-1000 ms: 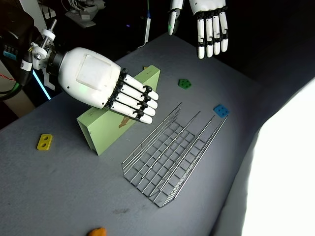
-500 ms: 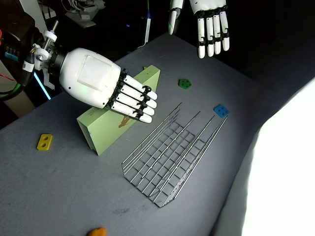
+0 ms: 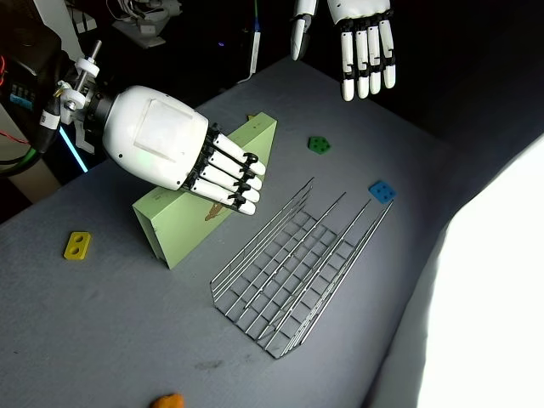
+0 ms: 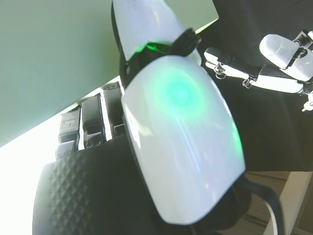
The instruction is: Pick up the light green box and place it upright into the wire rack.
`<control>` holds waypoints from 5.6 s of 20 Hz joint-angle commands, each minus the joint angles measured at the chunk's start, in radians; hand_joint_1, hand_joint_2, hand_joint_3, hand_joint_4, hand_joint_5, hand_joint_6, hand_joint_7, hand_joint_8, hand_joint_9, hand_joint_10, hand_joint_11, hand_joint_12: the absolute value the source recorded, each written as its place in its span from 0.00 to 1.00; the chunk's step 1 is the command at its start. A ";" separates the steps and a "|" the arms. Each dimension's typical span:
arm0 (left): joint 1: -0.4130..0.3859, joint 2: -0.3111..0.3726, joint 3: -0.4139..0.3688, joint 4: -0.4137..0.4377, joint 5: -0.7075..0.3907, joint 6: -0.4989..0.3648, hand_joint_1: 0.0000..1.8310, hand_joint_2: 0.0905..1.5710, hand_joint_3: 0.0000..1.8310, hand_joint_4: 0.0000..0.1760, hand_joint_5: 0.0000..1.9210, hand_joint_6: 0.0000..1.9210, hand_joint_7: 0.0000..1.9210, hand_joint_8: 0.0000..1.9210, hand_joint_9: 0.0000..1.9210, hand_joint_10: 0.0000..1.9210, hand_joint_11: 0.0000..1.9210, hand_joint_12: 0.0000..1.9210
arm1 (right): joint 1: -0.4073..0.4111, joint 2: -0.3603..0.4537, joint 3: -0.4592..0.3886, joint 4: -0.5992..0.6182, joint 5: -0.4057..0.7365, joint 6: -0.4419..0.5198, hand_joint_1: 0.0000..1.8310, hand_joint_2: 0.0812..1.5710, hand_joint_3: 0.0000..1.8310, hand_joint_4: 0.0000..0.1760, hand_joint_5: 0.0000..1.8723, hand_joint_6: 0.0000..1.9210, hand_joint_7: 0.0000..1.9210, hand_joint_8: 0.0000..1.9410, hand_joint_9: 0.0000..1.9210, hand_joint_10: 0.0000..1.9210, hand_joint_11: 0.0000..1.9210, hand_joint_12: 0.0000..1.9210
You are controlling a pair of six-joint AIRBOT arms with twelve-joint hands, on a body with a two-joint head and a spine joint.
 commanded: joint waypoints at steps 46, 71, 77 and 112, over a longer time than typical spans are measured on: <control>-0.012 -0.001 0.001 0.010 0.088 -0.002 0.00 0.78 0.00 0.20 0.11 0.00 0.12 0.00 0.08 0.00 0.00 0.14 | 0.189 0.054 0.186 -0.510 -0.113 0.274 0.68 0.71 0.00 0.00 0.53 0.43 0.49 0.66 0.40 0.70 0.29 0.89; -0.014 -0.003 0.001 0.010 0.088 -0.002 0.00 0.79 0.00 0.00 0.10 0.00 0.13 0.00 0.11 0.00 0.00 0.22 | 0.099 -0.086 0.358 -0.505 -0.140 0.342 0.74 0.74 0.00 0.00 0.48 0.44 0.42 0.71 0.37 0.80 0.30 0.87; -0.016 -0.003 0.002 0.010 0.088 -0.002 0.00 0.77 0.00 0.02 0.13 0.01 0.13 0.01 0.11 0.01 0.00 0.22 | 0.051 -0.144 0.435 -0.506 -0.156 0.358 0.68 0.73 0.00 0.00 0.50 0.46 0.45 0.74 0.36 0.81 0.30 0.92; -0.013 -0.006 0.020 0.010 0.089 -0.002 0.00 0.79 0.00 0.23 0.10 0.00 0.09 0.00 0.07 0.00 0.00 0.15 | -0.010 -0.207 0.532 -0.537 -0.159 0.400 0.74 0.74 0.00 0.00 0.47 0.48 0.44 0.68 0.38 0.79 0.27 0.87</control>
